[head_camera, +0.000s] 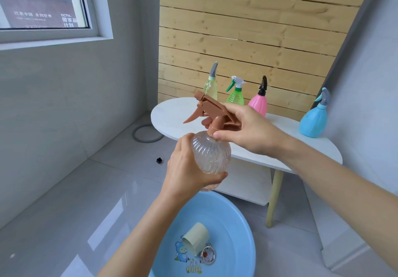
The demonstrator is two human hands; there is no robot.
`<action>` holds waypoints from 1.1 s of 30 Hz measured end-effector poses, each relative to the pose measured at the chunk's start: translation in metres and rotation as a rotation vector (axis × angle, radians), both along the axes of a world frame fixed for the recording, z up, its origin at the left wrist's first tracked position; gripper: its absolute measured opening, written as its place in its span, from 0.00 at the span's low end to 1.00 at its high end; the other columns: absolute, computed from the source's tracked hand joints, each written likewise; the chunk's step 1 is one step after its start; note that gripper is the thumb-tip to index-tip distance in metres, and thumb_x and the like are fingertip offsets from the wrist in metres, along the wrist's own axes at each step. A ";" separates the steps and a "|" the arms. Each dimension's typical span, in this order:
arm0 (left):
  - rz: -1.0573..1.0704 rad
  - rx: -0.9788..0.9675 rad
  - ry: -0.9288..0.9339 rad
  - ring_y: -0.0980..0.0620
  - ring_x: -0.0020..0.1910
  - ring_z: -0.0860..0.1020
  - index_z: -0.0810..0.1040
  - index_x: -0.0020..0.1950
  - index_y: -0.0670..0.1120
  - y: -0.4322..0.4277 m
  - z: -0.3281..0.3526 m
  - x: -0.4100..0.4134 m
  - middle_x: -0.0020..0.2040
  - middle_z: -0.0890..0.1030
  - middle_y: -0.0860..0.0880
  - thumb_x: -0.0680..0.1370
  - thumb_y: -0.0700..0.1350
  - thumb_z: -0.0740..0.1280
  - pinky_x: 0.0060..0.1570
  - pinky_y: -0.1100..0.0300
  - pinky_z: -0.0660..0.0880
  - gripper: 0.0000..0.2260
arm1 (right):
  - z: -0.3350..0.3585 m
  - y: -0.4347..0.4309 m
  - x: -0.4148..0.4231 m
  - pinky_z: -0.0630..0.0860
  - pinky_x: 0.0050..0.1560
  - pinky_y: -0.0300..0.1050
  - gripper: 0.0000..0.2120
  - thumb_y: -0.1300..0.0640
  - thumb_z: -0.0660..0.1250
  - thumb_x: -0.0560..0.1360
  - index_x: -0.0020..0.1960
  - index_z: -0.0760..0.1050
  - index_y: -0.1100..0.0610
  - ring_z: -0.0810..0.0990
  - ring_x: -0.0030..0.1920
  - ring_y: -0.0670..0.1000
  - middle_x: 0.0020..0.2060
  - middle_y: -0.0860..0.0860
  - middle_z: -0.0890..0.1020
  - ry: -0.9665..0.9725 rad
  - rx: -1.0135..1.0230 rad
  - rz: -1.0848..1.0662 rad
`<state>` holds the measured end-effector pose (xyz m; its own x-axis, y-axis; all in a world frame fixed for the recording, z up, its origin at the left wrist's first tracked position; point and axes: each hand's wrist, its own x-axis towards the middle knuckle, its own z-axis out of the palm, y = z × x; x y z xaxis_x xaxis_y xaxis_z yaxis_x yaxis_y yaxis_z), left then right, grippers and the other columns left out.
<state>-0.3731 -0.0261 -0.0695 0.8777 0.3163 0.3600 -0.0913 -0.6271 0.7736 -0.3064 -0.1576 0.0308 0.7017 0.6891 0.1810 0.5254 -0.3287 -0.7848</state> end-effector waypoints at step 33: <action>-0.018 -0.071 0.022 0.53 0.60 0.71 0.64 0.68 0.47 -0.011 -0.007 0.009 0.62 0.72 0.53 0.58 0.55 0.80 0.57 0.55 0.72 0.44 | -0.036 0.009 -0.004 0.80 0.52 0.42 0.09 0.64 0.73 0.72 0.50 0.76 0.61 0.84 0.45 0.47 0.43 0.51 0.84 -0.182 0.260 -0.210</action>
<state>-0.3642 -0.0371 -0.0761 0.8909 0.3244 0.3178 -0.0846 -0.5691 0.8179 -0.3101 -0.1482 -0.0056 0.7630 0.4485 0.4655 0.6061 -0.2460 -0.7564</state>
